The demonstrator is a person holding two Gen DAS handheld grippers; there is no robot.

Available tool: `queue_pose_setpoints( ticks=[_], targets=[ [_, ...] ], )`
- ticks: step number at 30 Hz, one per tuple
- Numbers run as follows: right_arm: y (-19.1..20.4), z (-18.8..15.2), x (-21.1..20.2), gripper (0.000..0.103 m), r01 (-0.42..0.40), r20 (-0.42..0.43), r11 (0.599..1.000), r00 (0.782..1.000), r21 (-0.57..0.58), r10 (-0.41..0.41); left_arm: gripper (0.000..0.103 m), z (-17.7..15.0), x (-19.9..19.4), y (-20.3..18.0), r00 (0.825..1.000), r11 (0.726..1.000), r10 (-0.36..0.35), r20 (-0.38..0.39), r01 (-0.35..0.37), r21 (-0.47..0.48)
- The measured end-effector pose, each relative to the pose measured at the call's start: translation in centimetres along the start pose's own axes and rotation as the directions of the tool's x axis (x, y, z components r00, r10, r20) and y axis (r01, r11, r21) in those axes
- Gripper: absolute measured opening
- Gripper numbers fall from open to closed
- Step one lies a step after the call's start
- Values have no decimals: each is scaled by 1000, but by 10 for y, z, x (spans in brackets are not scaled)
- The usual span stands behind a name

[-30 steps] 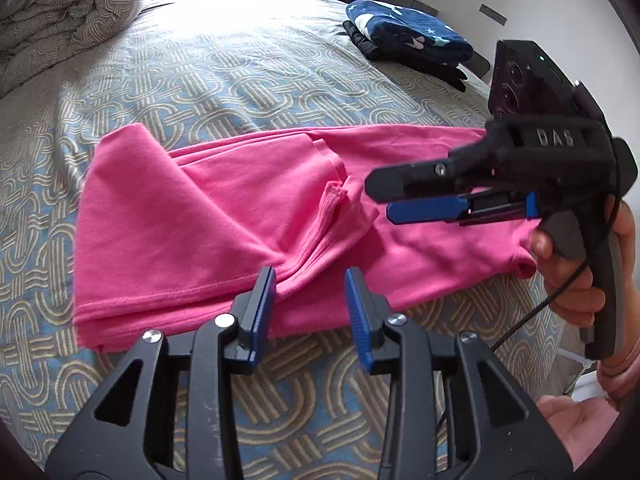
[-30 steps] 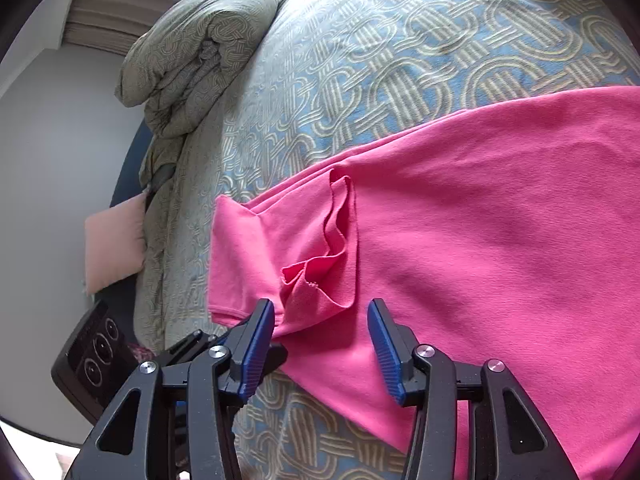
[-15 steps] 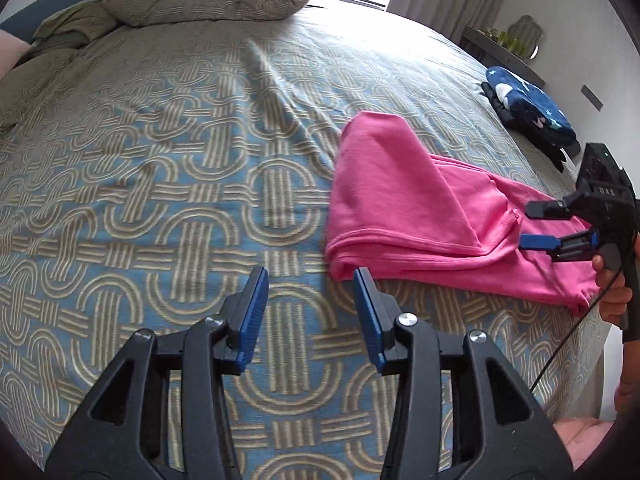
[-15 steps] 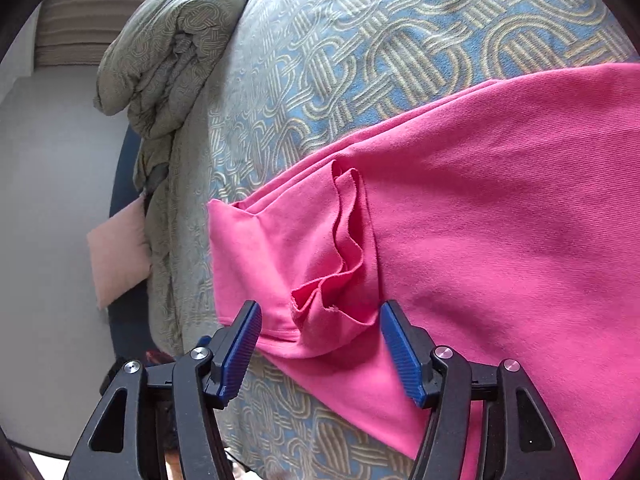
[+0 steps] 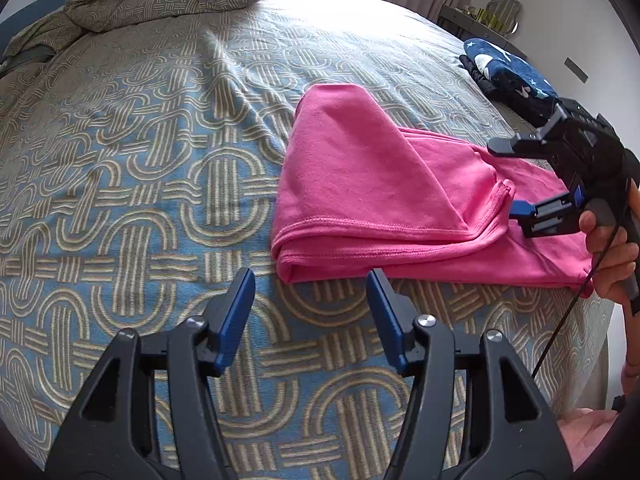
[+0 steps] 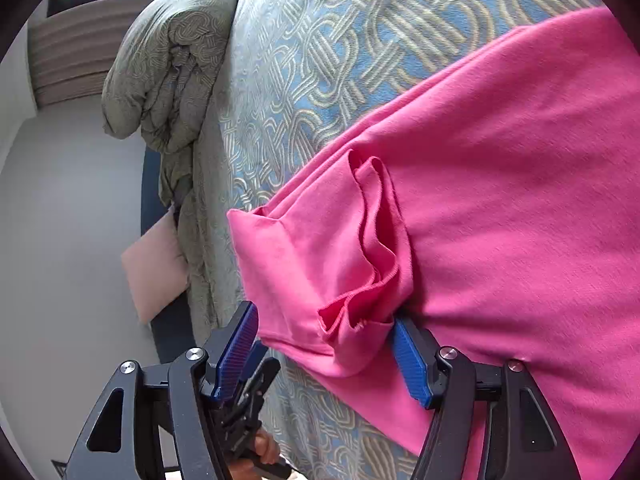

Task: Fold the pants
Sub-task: 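Fold the lifted end over the pants with the left tool and release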

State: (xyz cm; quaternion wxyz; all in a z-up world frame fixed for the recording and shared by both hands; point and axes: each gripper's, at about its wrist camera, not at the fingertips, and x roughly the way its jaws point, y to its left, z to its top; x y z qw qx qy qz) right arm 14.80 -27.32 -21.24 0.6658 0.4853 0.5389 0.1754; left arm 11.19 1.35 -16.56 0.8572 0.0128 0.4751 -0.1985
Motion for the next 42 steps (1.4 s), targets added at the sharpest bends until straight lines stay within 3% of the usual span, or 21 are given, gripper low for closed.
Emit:
queue_pose_setpoints(
  ticks=[5, 6, 7, 8, 9, 12, 14, 18, 21, 27, 30, 35, 38, 42],
  targets=[
    [20, 7, 15, 63, 52, 15, 998, 999, -37, -51, 59, 0, 4, 3, 1000, 1000, 8, -10, -8, -3],
    [21, 7, 17, 44, 68, 16, 997, 998, -46, -67, 59, 0, 4, 3, 1000, 1000, 9, -10, -9, -6],
    [23, 6, 19, 13, 97, 15, 993, 995, -62, -96, 59, 0, 4, 4, 1000, 1000, 10, -8, -10, -10],
    [24, 6, 20, 6, 146, 21, 986, 989, -81, -145, 59, 1, 4, 5, 1000, 1000, 12, -7, -12, -16],
    [24, 4, 18, 6, 192, 42, 977, 981, -92, -189, 59, 3, 4, 5, 1000, 1000, 12, -5, -12, -22],
    [36, -6, -2, 6, 229, 134, 962, 968, -151, -210, 59, 6, 2, 10, 1000, 999, -3, 2, 3, -43],
    [50, -16, -22, 6, 281, 216, 938, 947, -205, -236, 59, 8, 0, 11, 1000, 998, -17, 8, 18, -54],
    [70, -38, -64, 6, 288, 311, 910, 931, -297, -193, 62, 9, -1, -1, 999, 999, -35, 13, 36, -18],
    [71, -49, -75, 6, 329, 344, 890, 914, -316, -215, 63, 8, 4, -17, 999, 999, -34, 0, 34, 31],
    [12, -43, -74, 7, 359, 303, 910, 908, -207, -289, 63, 4, 6, -33, 999, 997, -36, -21, 38, 67],
    [-9, -39, -73, 8, 345, 275, 923, 916, -169, -292, 63, 4, 2, -35, 1000, 997, -26, -14, 27, 73],
    [-11, -36, -80, 14, 336, 284, 927, 916, -166, -282, 63, 6, -2, -32, 1000, 998, -19, -11, 19, 56],
    [-13, -39, -87, 24, 360, 284, 916, 910, -178, -303, 63, 7, -3, -33, 1000, 998, -13, -9, 14, 54],
    [-26, -46, -90, 26, 294, 216, 940, 942, -170, -256, 63, 10, 2, -36, 1000, 999, -8, -20, 9, 53]
  ],
)
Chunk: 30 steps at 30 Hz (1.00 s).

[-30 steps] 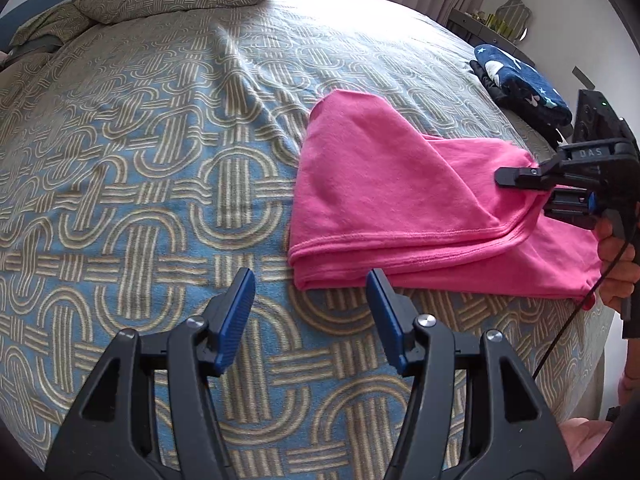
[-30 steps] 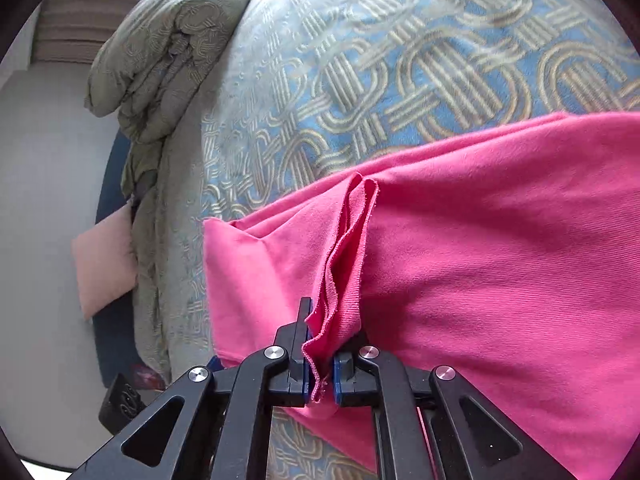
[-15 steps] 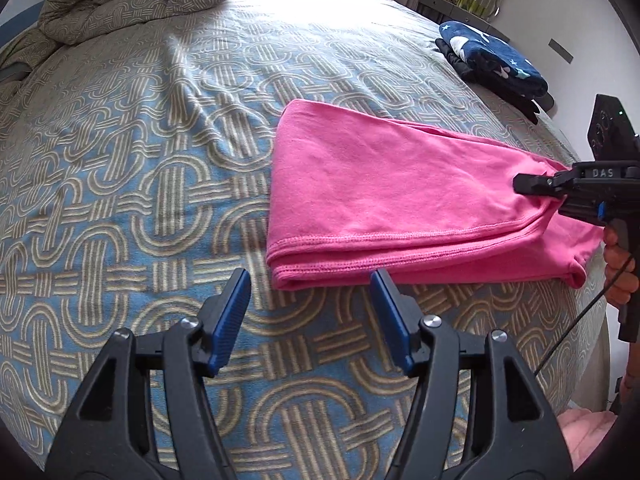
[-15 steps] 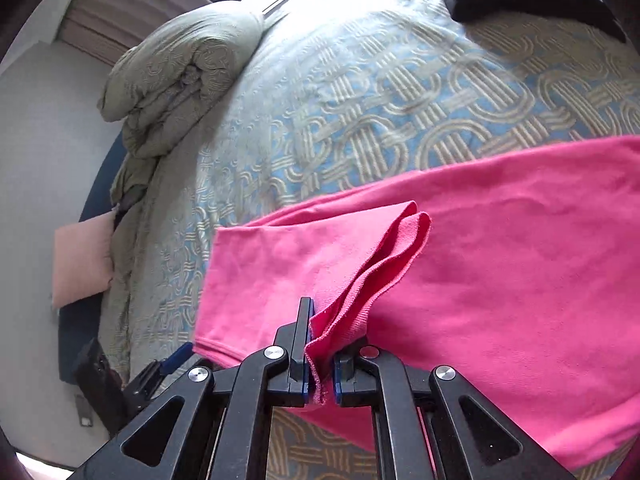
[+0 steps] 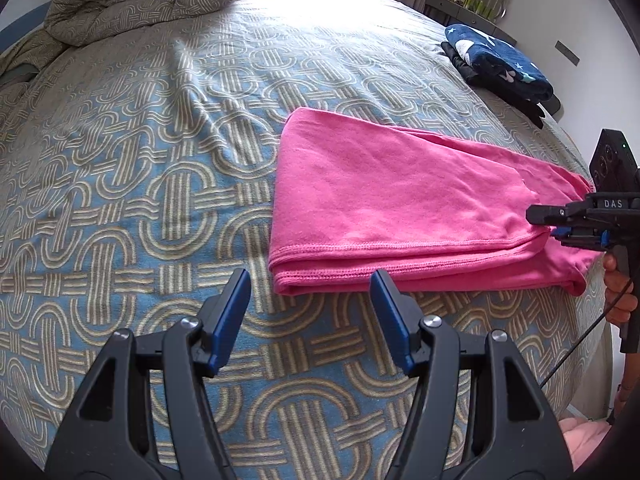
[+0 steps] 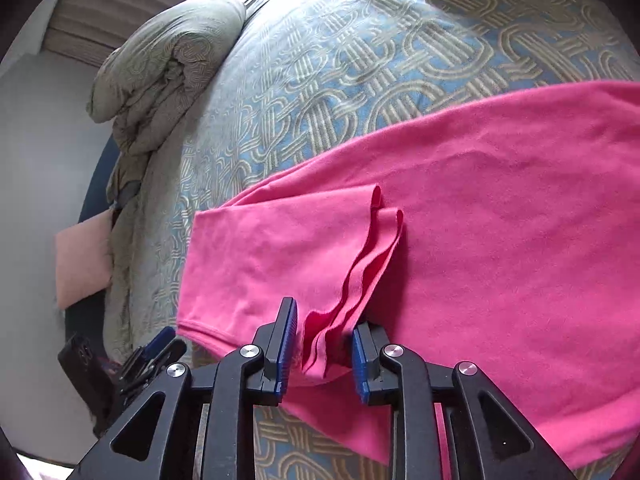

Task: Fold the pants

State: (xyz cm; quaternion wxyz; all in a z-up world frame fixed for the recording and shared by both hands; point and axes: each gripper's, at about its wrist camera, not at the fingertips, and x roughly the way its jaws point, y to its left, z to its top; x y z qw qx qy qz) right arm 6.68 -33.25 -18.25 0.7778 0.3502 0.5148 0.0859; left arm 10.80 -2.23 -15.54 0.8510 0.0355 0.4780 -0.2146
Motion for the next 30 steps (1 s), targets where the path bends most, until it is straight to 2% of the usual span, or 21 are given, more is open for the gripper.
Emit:
queue_pose_setpoints(
  ticks=[3, 6, 9, 12, 16, 18, 20, 23, 26, 28, 30],
  targets=[
    [-10, -9, 5, 33, -113, -68, 992, 991, 58, 117, 63, 4, 2, -6, 1000, 1000, -3, -5, 3, 11],
    [-12, -16, 6, 34, -177, -106, 981, 977, 78, 185, 63, 6, 1, -15, 1000, 999, 3, 7, -3, 46],
    [-9, -17, 1, 36, -144, -100, 989, 984, 45, 148, 63, 8, 2, -20, 1000, 997, 21, 15, -22, 73],
    [-17, -14, -4, 39, -103, -55, 992, 993, 74, 107, 63, 8, 6, -14, 999, 998, 44, -1, -43, 42],
    [-26, -5, -2, 42, -134, -28, 981, 990, 138, 139, 63, 4, 15, 10, 997, 996, 64, -33, -65, -59],
    [-24, -2, 1, 42, -131, -22, 981, 991, 142, 135, 63, 1, 17, 21, 994, 992, 96, -45, -100, -83],
    [-22, 0, 3, 42, -127, -17, 981, 991, 150, 131, 63, -4, 11, 30, 996, 992, 83, -38, -86, -96],
    [-20, 0, 4, 43, -128, -14, 981, 991, 144, 132, 63, -13, 2, 31, 998, 997, 54, -25, -56, -56],
    [-22, 0, 5, 43, -144, -12, 978, 989, 151, 148, 64, -18, 3, 25, 995, 995, 102, -24, -101, 20],
    [-23, 0, 5, 43, -150, -10, 976, 988, 159, 153, 64, -18, 10, 24, 991, 991, 133, -31, -132, 26],
    [-25, -2, 3, 43, -143, -10, 978, 989, 152, 146, 63, -14, 16, 26, 992, 993, 121, -32, -122, -1]
  ],
)
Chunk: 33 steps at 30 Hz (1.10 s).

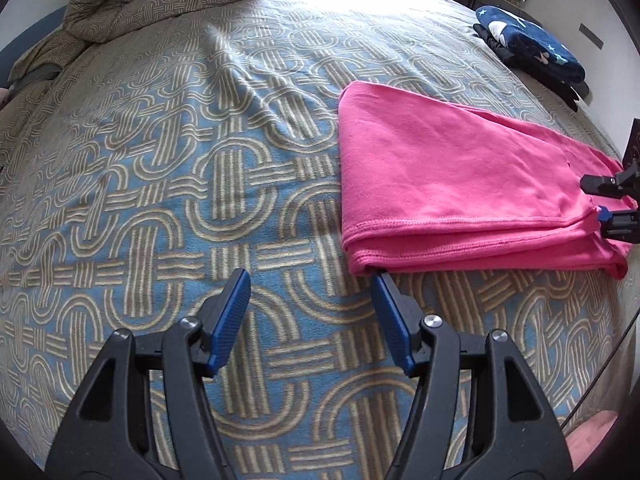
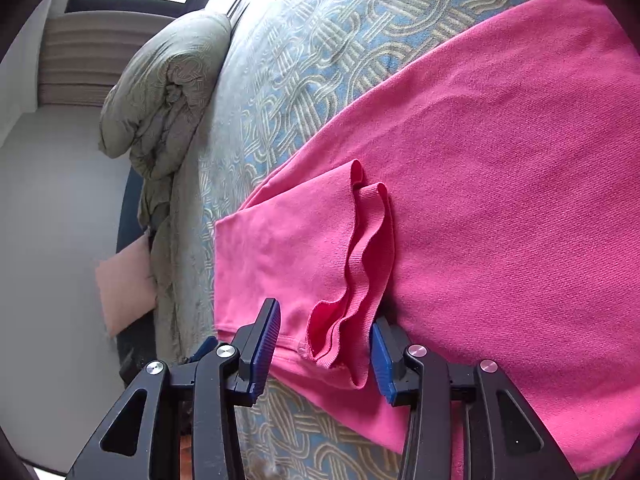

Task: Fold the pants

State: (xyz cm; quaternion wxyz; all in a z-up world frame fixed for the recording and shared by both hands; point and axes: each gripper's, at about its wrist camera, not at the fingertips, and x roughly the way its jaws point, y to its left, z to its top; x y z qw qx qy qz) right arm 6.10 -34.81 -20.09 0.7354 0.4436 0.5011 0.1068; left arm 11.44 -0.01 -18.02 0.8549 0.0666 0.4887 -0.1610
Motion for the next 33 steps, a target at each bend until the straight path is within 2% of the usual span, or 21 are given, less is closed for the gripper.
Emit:
queue_pose_setpoints(
  ticks=[6, 11, 14, 18, 21, 27, 28, 29, 30, 33],
  targets=[
    [3, -3, 0, 43, 13, 4, 1000, 1000, -6, -13, 64, 9, 2, -1, 998, 997, -45, 32, 47, -65],
    [5, -4, 1, 43, 19, 9, 1000, 1000, -7, -19, 64, 13, 7, -2, 998, 998, 8, 54, -5, -55],
    [7, -6, 0, 42, 23, 17, 1000, 1000, -7, -23, 68, 10, 10, 8, 998, 997, 27, 58, -23, -68],
    [6, -6, -1, 40, 25, 28, 1000, 999, 3, -26, 73, 2, 7, 9, 995, 997, 73, 75, -72, -21],
    [6, -5, 0, 40, 26, 30, 1000, 999, 3, -27, 73, -1, 5, 4, 991, 995, 100, 85, -101, 12],
    [14, 2, 4, 40, 50, 33, 999, 998, -22, -49, 73, 2, 5, 2, 990, 993, 112, 81, -114, 18],
    [18, 3, 5, 35, 61, 36, 997, 998, -37, -59, 73, 2, 6, 2, 991, 994, 110, 78, -111, 13],
    [24, 4, 6, 25, 75, 44, 995, 996, -60, -72, 73, 2, 6, 3, 991, 994, 106, 76, -107, 7],
    [29, 4, 5, 5, 96, 61, 991, 994, -94, -91, 73, 2, 6, 4, 992, 995, 103, 72, -103, 2],
    [43, 1, -1, 5, 118, 131, 980, 987, -159, -97, 73, 1, 6, 4, 993, 995, 99, 68, -99, -7]
  ],
)
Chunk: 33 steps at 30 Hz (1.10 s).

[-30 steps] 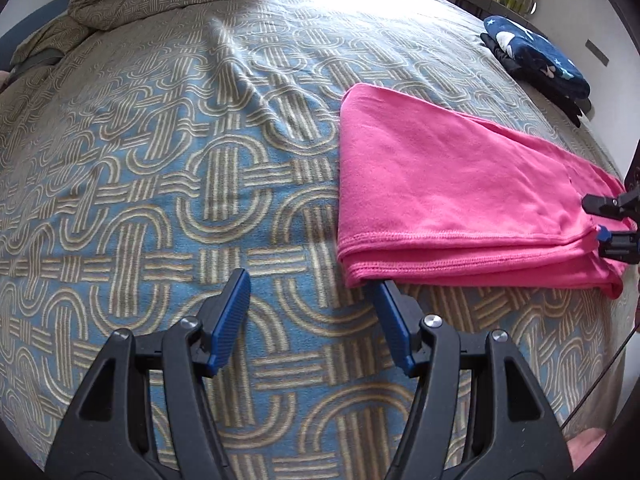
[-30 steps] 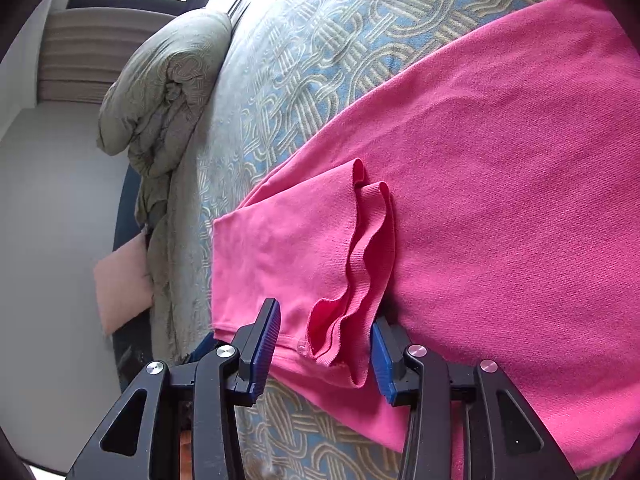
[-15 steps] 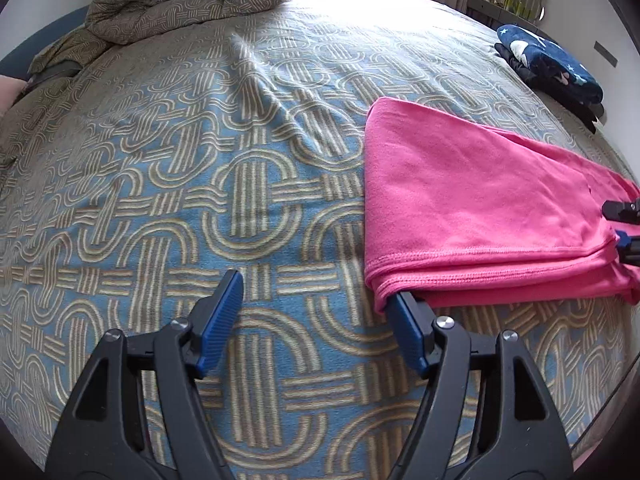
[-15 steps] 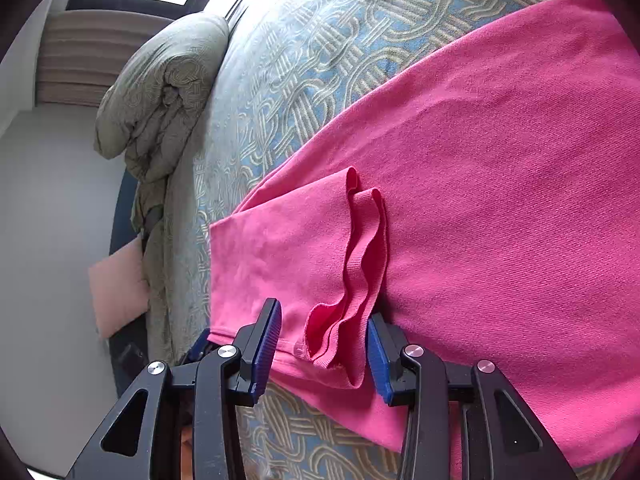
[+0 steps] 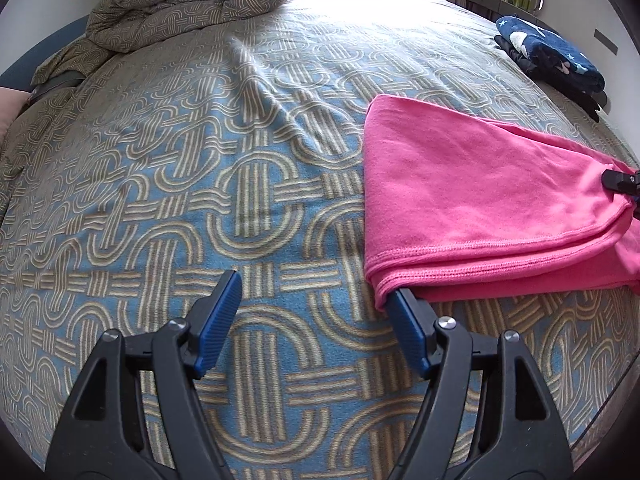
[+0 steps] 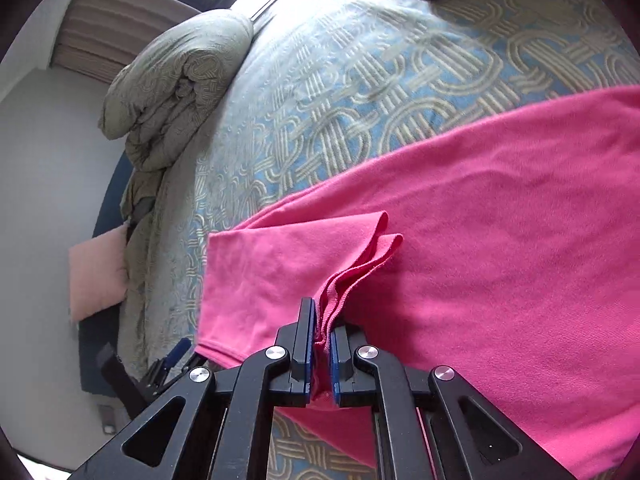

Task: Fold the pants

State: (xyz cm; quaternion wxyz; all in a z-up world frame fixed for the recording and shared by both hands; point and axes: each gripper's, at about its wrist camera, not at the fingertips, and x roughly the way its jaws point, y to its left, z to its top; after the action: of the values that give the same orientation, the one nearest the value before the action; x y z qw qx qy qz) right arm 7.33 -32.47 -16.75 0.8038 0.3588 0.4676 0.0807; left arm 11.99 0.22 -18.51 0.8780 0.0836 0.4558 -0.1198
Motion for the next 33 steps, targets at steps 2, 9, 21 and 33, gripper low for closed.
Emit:
queue_pose_setpoints(
  ticks=[2, 9, 21, 33],
  targets=[
    [4, -1, -8, 5, 27, 54, 999, 998, -29, -25, 73, 0, 1, 0, 1000, 1000, 1, -1, -1, 0],
    [-42, -4, -8, 5, 109, 19, 993, 994, 44, -110, 73, 0, -2, -2, 1000, 1000, 4, -7, -4, 6],
    [-44, -23, -45, 14, 211, 60, 977, 976, -30, -209, 73, 11, -44, -43, 996, 989, -64, 55, 56, 135],
    [-118, -58, -139, 27, 313, 237, 932, 906, 185, -351, 73, 54, -30, -164, 959, 905, -282, -28, 275, 323]
  ],
)
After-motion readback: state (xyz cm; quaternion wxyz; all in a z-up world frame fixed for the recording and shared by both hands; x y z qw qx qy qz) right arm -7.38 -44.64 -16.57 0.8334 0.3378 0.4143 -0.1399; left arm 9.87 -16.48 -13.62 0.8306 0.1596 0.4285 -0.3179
